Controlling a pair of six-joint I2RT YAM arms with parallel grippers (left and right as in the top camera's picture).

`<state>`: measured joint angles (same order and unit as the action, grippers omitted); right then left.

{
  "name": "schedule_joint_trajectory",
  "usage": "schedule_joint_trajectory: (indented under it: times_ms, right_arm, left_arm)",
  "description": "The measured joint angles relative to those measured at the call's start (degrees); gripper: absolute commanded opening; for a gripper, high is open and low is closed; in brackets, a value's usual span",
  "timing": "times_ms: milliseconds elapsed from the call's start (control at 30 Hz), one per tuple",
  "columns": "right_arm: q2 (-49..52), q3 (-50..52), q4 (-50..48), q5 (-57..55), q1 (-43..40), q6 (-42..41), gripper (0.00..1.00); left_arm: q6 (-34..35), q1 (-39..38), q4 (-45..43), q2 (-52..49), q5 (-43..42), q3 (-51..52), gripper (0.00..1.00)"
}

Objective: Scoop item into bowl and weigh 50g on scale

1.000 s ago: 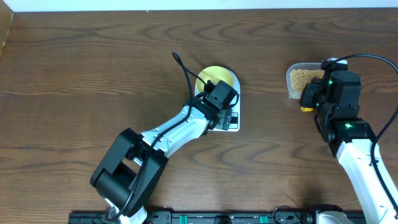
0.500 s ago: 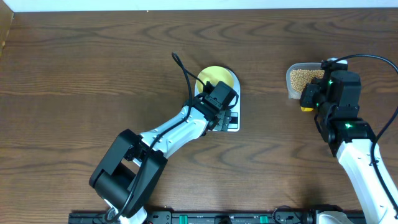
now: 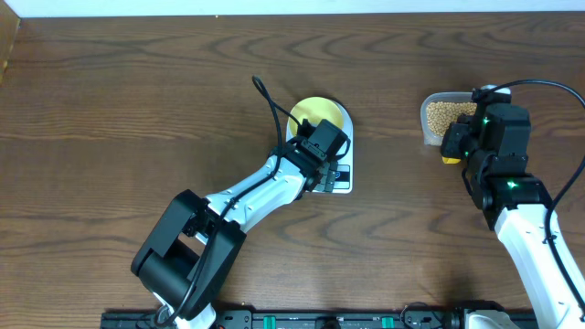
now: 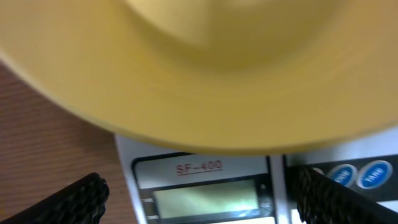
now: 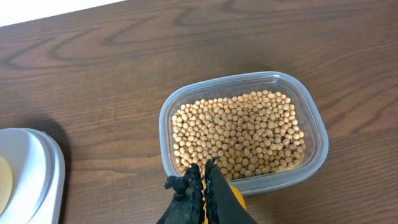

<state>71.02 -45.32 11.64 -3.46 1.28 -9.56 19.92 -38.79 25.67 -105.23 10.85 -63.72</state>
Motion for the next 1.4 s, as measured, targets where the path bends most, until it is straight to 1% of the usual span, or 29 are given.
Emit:
schedule_joint_trajectory:
  times_ms: [400, 800, 1400]
  right_arm:
    - [0.00, 0.00, 0.00, 0.00, 0.00, 0.00, 0.01]
    - [0.00, 0.00, -0.02, 0.00, 0.00, 0.00, 0.01]
    - [0.00, 0.00, -0.04, 0.00, 0.00, 0.00, 0.01]
  left_arm:
    - [0.02, 0.00, -0.17, 0.00, 1.18, 0.00, 0.97]
    - [0.00, 0.00, -0.85, 0.00, -0.63, 0.07, 0.97]
    - [0.02, 0.00, -0.98, 0.00, -0.83, 0.15, 0.98]
